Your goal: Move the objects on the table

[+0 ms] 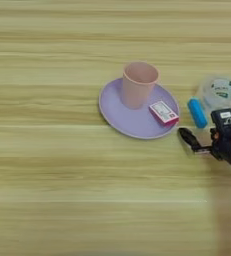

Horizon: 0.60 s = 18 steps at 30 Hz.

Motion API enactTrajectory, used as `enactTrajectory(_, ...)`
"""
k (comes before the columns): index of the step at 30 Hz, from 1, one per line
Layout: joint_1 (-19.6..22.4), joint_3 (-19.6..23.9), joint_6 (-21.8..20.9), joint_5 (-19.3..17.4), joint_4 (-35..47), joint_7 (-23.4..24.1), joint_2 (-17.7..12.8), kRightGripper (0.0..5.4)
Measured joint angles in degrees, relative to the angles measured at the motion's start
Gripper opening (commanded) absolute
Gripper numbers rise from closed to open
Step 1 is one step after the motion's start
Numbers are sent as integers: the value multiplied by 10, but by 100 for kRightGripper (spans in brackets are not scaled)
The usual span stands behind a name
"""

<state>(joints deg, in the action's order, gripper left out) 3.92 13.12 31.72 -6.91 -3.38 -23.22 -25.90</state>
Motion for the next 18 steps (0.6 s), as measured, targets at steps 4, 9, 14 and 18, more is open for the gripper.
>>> enactTrajectory(4, 5, -1, -10, -2, -12, 0, 0, 537)
enactTrajectory(9, 16, -4, -20, -3, -29, -1, 0, 537)
enactTrajectory(14, 32, -4, -35, -7, -59, -5, 2, 537)
enactTrajectory(18, 41, -4, -40, -9, -73, -7, 4, 512)
